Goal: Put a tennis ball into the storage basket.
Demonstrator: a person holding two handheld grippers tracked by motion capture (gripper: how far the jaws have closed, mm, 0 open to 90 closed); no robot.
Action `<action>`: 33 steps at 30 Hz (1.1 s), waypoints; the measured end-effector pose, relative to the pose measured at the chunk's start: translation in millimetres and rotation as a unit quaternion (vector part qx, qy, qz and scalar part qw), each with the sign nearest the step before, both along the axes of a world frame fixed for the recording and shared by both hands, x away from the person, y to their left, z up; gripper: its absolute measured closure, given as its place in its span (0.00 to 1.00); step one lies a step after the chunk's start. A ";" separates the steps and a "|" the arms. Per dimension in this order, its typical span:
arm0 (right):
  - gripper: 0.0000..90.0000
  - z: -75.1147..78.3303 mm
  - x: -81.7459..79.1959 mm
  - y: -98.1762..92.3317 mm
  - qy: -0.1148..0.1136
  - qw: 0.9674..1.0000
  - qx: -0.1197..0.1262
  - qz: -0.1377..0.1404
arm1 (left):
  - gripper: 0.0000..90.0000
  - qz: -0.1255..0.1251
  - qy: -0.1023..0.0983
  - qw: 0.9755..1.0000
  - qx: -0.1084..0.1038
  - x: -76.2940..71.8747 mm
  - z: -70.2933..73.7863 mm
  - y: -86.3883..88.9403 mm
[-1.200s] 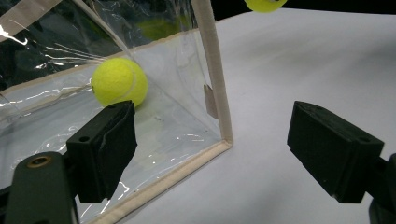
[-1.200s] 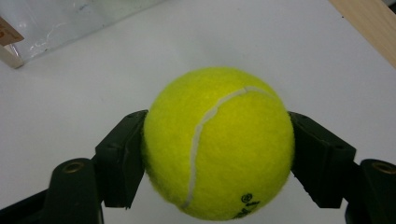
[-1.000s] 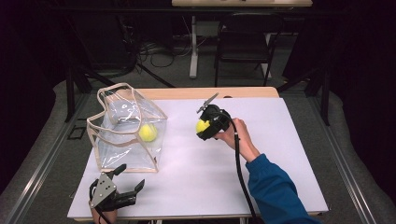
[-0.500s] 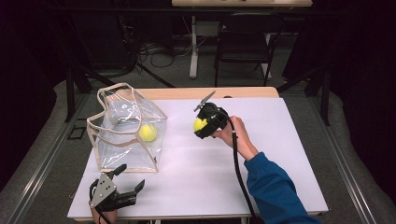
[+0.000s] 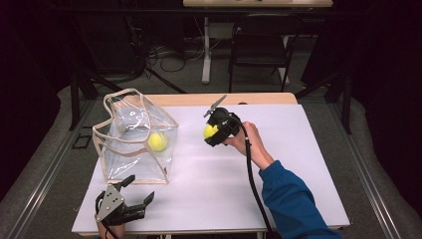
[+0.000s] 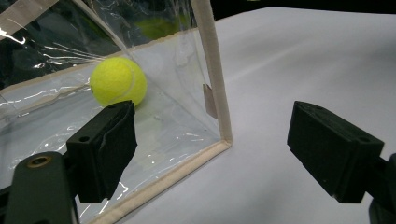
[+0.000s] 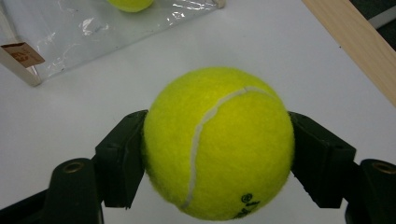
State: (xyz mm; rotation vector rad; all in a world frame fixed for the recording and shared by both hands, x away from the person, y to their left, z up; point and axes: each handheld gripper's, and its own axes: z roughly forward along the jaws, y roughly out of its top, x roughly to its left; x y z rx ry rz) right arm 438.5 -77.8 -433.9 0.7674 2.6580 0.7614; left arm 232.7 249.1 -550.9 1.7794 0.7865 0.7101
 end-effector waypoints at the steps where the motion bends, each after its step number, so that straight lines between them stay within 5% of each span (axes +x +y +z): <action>1: 0.29 0.6 -0.1 0.4 0.000 1.000 -0.001 0.000 | 0.18 0.000 -0.001 1.000 0.000 -0.1 0.1 0.1; 33: 0.29 10.4 3.7 8.7 -0.010 1.000 0.003 0.005 | 0.18 -0.002 -0.001 1.000 -0.001 0.1 0.0 -0.5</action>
